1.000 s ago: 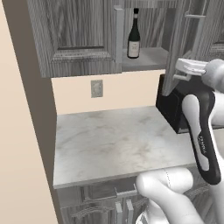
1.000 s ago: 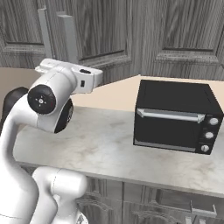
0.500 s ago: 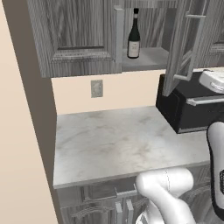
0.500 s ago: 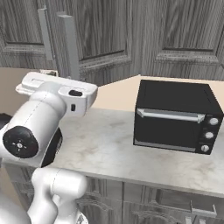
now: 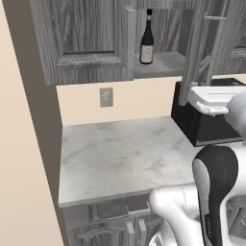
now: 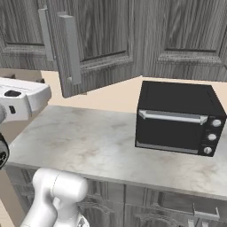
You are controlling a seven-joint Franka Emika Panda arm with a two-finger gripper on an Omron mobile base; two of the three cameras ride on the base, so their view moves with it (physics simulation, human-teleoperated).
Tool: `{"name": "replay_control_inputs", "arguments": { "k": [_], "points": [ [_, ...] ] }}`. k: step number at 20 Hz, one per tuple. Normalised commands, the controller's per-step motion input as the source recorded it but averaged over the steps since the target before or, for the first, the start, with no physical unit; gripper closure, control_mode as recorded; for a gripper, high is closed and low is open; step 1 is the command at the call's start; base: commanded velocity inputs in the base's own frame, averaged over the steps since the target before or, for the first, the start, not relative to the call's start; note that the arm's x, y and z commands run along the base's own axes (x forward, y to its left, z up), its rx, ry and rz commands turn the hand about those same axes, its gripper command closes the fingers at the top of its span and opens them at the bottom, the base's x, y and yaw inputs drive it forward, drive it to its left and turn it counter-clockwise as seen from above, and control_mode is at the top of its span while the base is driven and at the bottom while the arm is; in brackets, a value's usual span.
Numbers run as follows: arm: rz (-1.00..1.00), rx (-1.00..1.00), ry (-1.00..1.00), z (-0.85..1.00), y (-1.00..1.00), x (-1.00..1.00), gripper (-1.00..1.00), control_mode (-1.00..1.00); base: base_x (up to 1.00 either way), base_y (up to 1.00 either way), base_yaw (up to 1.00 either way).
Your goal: Open the cabinet directly in front. Then move the wine and the mug to the dining counter with the jar on it.
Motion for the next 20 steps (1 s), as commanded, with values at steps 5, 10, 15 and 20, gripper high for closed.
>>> {"name": "replay_control_inputs", "arguments": {
  "k": [5, 10, 15, 20],
  "points": [
    [-0.21, -0.11, 0.0, 0.0, 0.63, 0.07, -1.0, -1.0, 0.0, 0.0, 0.0],
    [-0.2, -0.03, 0.0, 0.0, 0.11, 0.43, -1.0, -1.0, 0.0, 0.0, 0.0],
    [-0.1, 0.0, 0.0, 0.0, 0.0, 0.89, -1.0, -1.0, 0.0, 0.0, 0.0],
    [-0.17, -0.02, 0.0, -0.03, -0.05, 0.82, -1.0, -1.0, 0.0, 0.0, 0.0]
  ]
}}
